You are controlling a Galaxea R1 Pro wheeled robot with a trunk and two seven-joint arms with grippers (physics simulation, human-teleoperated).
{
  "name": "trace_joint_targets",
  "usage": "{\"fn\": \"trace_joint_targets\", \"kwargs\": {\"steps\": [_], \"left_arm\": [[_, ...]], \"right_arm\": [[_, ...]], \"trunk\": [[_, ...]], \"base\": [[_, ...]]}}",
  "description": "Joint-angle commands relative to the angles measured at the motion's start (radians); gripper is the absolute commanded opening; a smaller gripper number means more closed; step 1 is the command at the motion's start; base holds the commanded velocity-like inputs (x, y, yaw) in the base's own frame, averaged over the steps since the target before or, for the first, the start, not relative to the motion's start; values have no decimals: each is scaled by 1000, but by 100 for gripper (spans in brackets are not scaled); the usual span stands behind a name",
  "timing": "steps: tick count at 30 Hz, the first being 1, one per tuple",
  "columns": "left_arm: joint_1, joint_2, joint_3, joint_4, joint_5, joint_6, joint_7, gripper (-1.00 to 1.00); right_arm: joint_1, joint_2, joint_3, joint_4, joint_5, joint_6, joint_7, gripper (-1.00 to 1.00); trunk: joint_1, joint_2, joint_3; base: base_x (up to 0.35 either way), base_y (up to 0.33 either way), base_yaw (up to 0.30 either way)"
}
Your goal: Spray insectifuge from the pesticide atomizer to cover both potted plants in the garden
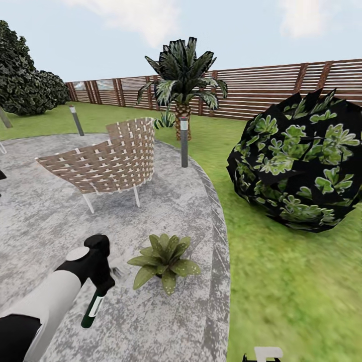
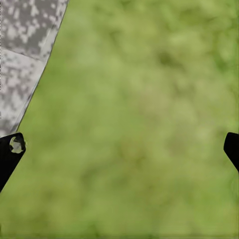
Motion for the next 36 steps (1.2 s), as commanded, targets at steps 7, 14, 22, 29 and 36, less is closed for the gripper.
{"fn": "trace_joint_targets", "kwargs": {"steps": [7,14,22,29,36], "left_arm": [[33,-3,12,-4,89,0,86,-100],[50,-12,11,-3,94,-6,92,-100],[132,-20,16,0,114,-130,189,-100],[186,7,39,-8,177,-155,214,-100],[172,23,36,-14,176,-152,207,-100]], "right_arm": [[-1,2,7,0,6,2,-11,100],[-1,2,7,0,6,2,-11,100],[-1,2,7,0,6,2,-11,100],[-1,2,7,0,6,2,-11,100],[-1,-1,7,1,6,2,-11,100]], "trunk": [[0,0,-1],[0,0,-1],[0,0,-1],[0,0,-1],[0,0,-1]], "base": [[110,256,-8],[181,181,-239],[7,5,-191],[0,0,-2],[0,0,0]]}}
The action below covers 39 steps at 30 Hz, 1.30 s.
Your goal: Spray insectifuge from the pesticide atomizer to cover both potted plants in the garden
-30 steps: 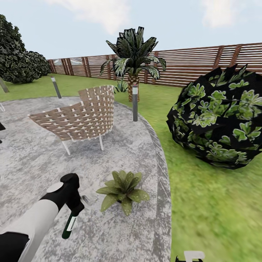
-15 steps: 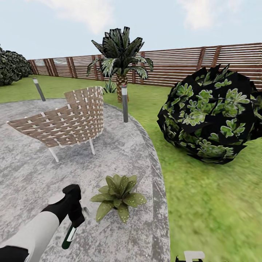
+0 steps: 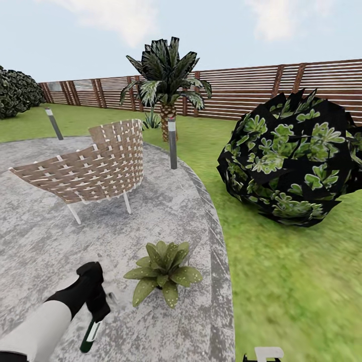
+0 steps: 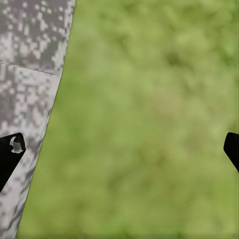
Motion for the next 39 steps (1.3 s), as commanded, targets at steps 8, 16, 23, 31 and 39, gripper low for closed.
{"fn": "trace_joint_targets", "kwargs": {"steps": [8,16,23,31,39], "left_arm": [[13,-22,-5,14,1,5,1,-100],[15,12,11,15,0,4,1,-100],[22,35,24,15,28,-27,2,-100],[22,7,26,12,27,-27,3,-100],[22,7,26,5,27,-27,3,-100]], "right_arm": [[-1,0,7,1,7,1,-10,100],[-1,0,7,1,6,1,-9,100],[-1,3,7,0,4,0,-11,100],[-1,2,6,0,4,1,-10,100],[-1,6,4,-4,3,1,-11,100]], "trunk": [[0,0,-1],[0,0,-1],[0,0,-1],[0,0,-1],[0,0,-2]], "base": [[0,0,0],[0,0,0],[0,33,0],[0,283,-202],[-45,304,-83]]}}
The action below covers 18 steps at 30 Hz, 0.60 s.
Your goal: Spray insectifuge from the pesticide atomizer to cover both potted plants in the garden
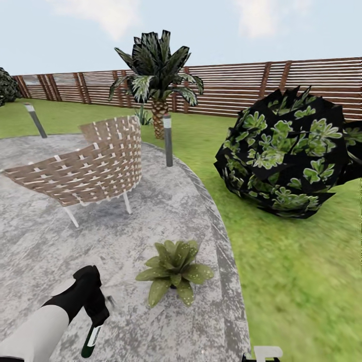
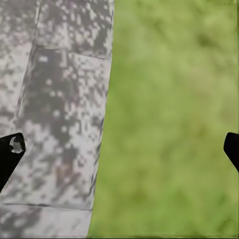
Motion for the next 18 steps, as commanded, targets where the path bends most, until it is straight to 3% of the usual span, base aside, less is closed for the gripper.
{"fn": "trace_joint_targets", "kwargs": {"steps": [1,5,13,18], "left_arm": [[0,1,-5,-2,-2,9,-5,-100],[0,1,-4,-5,-2,9,-5,-100],[-12,-5,-10,-11,-1,9,-16,-100],[-17,-39,-16,-10,-14,6,-28,-100]], "right_arm": [[-1,0,7,2,6,1,-10,100],[-1,-1,7,3,6,0,-10,100],[-1,-3,6,4,6,1,-10,100],[-1,-4,5,2,6,1,-10,100]], "trunk": [[0,0,-1],[0,0,-1],[0,0,3],[0,0,6]], "base": [[32,306,-1],[45,146,-67],[4,11,-248],[0,0,-266]]}}
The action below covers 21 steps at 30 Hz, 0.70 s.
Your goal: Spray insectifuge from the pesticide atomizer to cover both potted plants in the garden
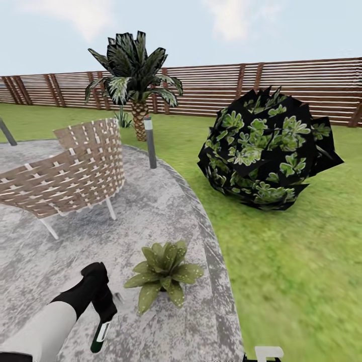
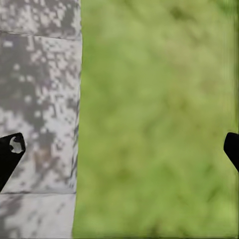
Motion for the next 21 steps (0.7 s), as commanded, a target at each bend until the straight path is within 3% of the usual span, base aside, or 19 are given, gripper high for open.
{"fn": "trace_joint_targets", "kwargs": {"steps": [1,4,5,7,14,18,21], "left_arm": [[2,-3,-4,-1,-3,8,-12,-100],[15,-31,-2,11,-7,11,10,-100],[15,-39,-1,15,-2,18,60,-100],[15,-40,1,16,4,21,90,-100],[36,-26,16,17,8,22,102,-100],[77,-24,92,18,9,21,170,-100],[86,-33,118,18,13,20,196,-100]], "right_arm": [[-1,0,7,1,6,1,-9,100],[-1,0,8,1,6,1,-9,100],[-1,1,9,2,6,1,-9,100],[-1,0,11,5,8,0,-7,100],[-1,0,11,6,10,0,-5,100],[-1,0,11,6,10,0,-5,100],[-1,0,11,6,10,0,-5,100]], "trunk": [[0,0,0],[0,0,0],[0,0,0],[0,0,0],[0,0,0],[0,0,0],[0,0,0]], "base": [[0,0,-266],[0,0,-219],[0,0,-30],[0,0,-12],[0,0,-1],[0,0,0],[0,0,0]]}}
